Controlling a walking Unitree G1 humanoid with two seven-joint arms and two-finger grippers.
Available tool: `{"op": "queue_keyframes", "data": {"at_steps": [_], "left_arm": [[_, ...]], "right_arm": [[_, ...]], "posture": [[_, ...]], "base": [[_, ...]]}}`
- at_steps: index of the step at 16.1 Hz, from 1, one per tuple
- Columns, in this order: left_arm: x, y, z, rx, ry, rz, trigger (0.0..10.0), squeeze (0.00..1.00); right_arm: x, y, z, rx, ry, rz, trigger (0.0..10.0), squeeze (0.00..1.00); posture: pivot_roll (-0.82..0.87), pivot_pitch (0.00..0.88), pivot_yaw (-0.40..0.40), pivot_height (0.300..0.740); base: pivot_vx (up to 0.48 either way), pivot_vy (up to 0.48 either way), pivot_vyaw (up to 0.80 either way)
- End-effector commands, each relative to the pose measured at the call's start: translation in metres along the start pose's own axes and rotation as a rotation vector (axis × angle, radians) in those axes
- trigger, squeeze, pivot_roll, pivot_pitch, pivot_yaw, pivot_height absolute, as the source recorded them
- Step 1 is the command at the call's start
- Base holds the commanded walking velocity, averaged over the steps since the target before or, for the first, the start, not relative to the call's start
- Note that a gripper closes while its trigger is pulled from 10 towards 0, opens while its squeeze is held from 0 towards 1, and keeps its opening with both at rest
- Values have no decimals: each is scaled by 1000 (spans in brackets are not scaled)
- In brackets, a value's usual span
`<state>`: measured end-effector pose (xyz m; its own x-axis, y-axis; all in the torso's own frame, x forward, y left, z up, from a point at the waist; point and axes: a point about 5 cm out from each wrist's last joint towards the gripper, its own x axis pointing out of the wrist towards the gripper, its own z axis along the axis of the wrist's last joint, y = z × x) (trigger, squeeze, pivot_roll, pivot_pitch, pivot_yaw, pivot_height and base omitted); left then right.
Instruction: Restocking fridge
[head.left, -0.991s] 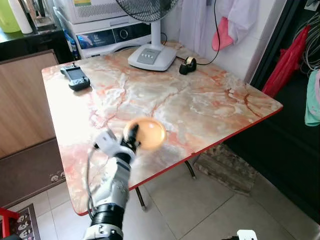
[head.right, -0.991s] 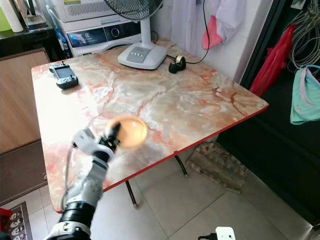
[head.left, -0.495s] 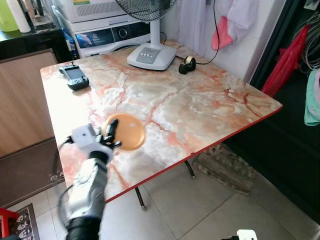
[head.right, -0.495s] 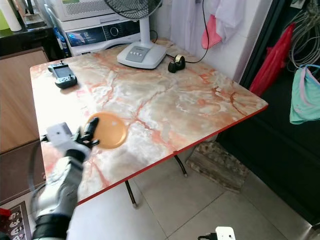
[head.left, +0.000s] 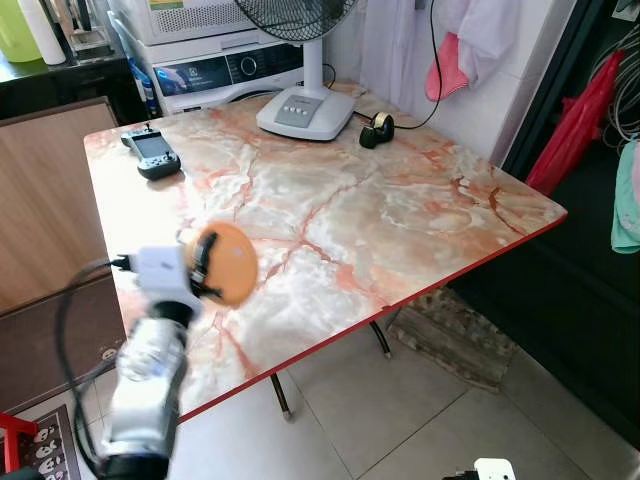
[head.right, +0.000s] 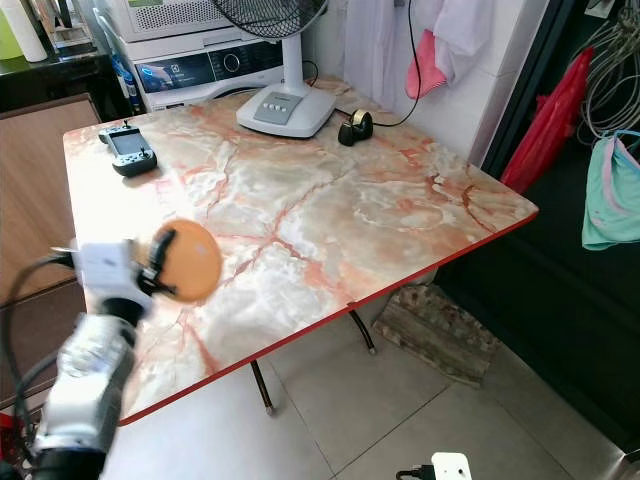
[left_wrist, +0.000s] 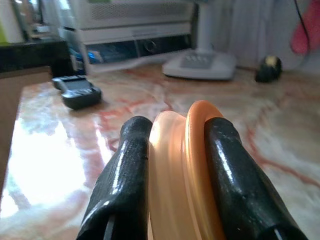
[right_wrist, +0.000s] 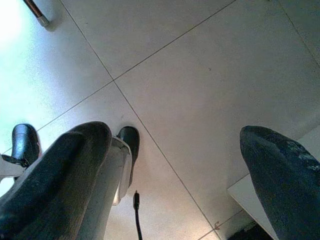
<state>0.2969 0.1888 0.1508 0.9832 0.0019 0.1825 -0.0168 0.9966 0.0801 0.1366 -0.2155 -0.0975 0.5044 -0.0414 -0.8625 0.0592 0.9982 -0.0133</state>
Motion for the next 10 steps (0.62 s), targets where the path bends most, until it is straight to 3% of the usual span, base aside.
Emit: {"op": "queue_keyframes", "data": {"at_steps": [1, 2, 4, 10], "left_arm": [[1, -5, 5, 107, -30, -27, 10000, 0], [2, -7, 5, 158, -31, -37, 10000, 0], [7, -3, 10, 176, -53, -35, 10000, 0], [8, -14, 14, 176, -76, -57, 10000, 0]], "right_arm": [[-1, -2, -4, 15, 5, -10, 10000, 0], [-1, -1, -4, 24, 5, -12, 10000, 0], [-1, 0, -7, 4, 33, 0, 10000, 0], [-1, 3, -9, 0, 44, 8, 10000, 0]], "posture": [[43, 0, -4, 740], [43, 0, -4, 740], [45, 0, 3, 740], [47, 0, 8, 740]], "base": [[0, 0, 0], [0, 0, 0], [0, 0, -247], [0, 0, -740]]}}
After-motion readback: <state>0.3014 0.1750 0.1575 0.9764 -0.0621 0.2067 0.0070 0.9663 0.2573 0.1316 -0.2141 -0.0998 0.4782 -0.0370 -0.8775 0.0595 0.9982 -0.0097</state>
